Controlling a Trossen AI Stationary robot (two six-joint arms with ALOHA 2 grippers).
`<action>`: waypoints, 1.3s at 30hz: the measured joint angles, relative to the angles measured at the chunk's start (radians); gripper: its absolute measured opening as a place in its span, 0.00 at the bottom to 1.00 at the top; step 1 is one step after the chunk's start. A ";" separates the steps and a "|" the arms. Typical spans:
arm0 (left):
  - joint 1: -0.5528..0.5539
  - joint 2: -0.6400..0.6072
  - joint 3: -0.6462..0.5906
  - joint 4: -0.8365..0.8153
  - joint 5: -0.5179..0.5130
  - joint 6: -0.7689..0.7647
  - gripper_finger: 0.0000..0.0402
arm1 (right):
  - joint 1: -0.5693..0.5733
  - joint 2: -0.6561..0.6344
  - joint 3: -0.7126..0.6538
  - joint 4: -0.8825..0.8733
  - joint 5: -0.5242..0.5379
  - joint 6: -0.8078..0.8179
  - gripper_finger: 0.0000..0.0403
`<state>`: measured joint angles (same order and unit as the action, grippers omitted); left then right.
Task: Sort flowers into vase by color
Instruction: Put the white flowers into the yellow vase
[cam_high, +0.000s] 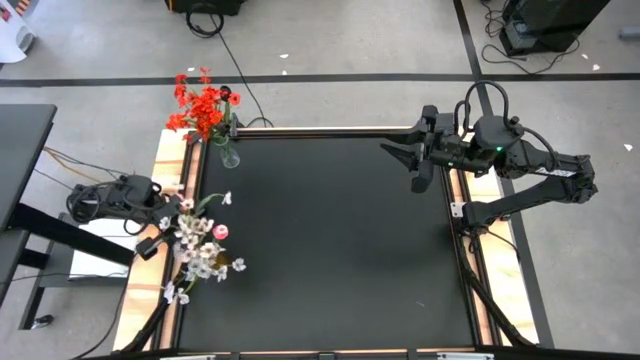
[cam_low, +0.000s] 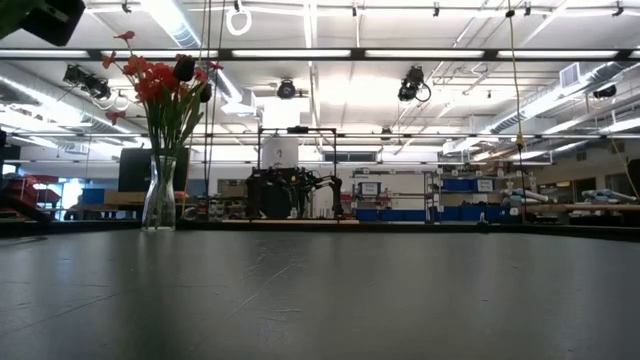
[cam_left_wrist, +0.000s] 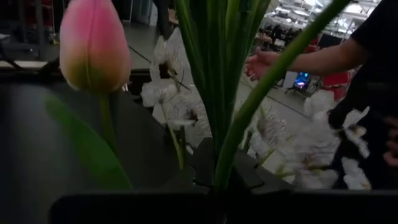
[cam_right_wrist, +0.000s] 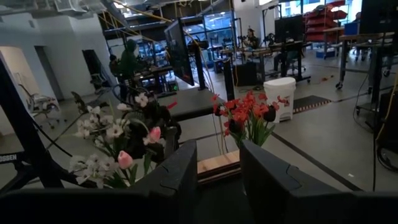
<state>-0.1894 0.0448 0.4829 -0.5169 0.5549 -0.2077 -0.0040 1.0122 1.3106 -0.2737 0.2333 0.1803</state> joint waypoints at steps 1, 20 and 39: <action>0.000 0.000 -0.003 0.000 0.000 0.006 0.03 | 0.000 0.000 0.000 0.000 0.000 0.000 0.32; 0.000 0.000 -0.002 0.006 0.000 0.020 0.38 | 0.000 0.000 0.000 0.000 0.000 0.000 0.32; 0.000 0.000 0.059 0.006 0.007 -0.277 0.57 | 0.000 0.000 0.000 0.000 0.000 0.000 0.32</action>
<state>-0.1890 0.0448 0.5420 -0.5114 0.5617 -0.4844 -0.0043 1.0122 1.3106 -0.2737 0.2333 0.1806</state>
